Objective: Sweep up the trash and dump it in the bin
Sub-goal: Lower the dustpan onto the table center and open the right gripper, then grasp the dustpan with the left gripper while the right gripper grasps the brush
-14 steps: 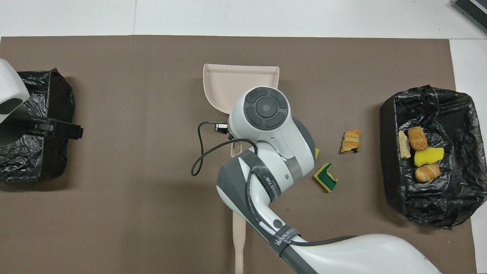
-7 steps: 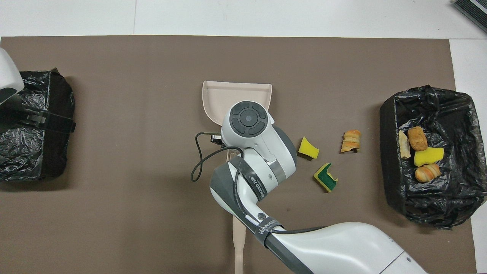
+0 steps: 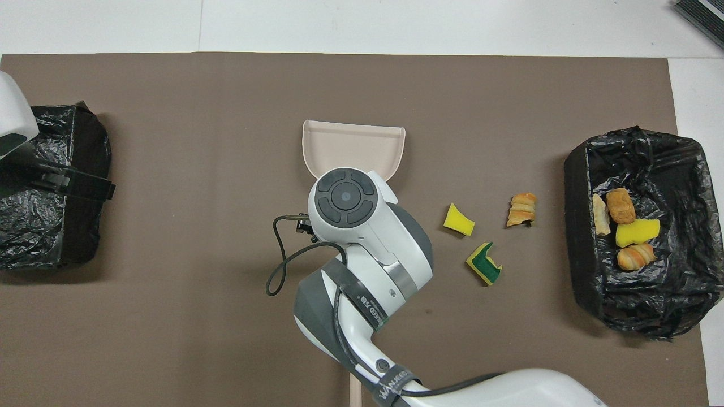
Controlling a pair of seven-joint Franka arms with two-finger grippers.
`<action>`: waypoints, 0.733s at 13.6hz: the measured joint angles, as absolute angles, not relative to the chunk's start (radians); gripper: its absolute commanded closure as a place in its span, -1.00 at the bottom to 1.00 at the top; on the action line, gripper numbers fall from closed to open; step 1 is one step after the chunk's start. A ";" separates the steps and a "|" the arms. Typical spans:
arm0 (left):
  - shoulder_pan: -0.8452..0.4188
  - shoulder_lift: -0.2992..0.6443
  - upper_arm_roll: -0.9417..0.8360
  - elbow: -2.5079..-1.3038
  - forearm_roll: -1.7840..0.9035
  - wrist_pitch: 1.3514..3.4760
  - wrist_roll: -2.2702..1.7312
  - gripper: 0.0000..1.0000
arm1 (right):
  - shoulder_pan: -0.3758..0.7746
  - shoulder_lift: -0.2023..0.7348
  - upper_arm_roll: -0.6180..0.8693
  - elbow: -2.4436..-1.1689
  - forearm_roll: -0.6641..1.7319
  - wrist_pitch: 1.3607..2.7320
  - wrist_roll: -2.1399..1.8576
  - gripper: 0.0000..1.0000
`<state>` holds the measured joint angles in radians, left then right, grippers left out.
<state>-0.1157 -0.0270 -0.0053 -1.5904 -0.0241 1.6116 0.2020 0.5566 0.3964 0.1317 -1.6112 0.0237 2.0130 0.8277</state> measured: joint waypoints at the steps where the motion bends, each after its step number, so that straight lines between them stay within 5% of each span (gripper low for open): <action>1: -0.116 -0.028 -0.005 -1.590 -0.024 1.611 0.202 -1.00 | 0.555 0.351 0.132 -1.628 0.043 1.959 0.828 -1.00; 4: -0.115 -0.031 -0.005 -1.590 -0.024 1.612 0.202 -1.00 | 0.583 0.180 0.137 -1.801 0.178 1.885 0.828 -1.00; 10: -0.116 -0.023 -0.160 -1.663 -0.026 1.715 0.114 -1.00 | 0.755 -0.102 0.145 -2.315 0.316 2.087 0.846 -1.00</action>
<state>-0.1156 -0.0229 -0.1598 -1.6629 -0.0259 1.7152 0.1139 0.7546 -0.1021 0.1455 -2.3154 0.3160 2.0872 0.8465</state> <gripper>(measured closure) 0.000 0.000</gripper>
